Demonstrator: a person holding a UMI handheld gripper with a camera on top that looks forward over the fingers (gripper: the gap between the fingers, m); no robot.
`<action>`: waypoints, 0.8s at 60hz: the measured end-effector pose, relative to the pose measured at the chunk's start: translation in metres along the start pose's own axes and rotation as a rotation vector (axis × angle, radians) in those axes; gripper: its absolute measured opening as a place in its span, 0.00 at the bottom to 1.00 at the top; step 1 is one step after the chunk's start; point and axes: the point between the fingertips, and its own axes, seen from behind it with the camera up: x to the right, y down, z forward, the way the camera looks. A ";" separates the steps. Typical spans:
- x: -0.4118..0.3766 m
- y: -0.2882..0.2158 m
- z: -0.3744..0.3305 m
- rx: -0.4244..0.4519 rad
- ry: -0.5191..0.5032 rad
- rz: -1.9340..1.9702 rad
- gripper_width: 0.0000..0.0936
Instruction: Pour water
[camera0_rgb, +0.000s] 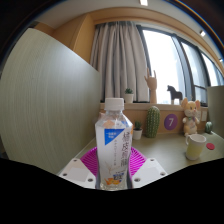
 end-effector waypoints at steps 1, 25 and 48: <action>0.000 0.000 0.000 0.001 -0.001 -0.004 0.38; 0.064 -0.030 0.011 0.007 -0.025 0.358 0.38; 0.183 -0.071 0.028 0.158 -0.094 1.261 0.38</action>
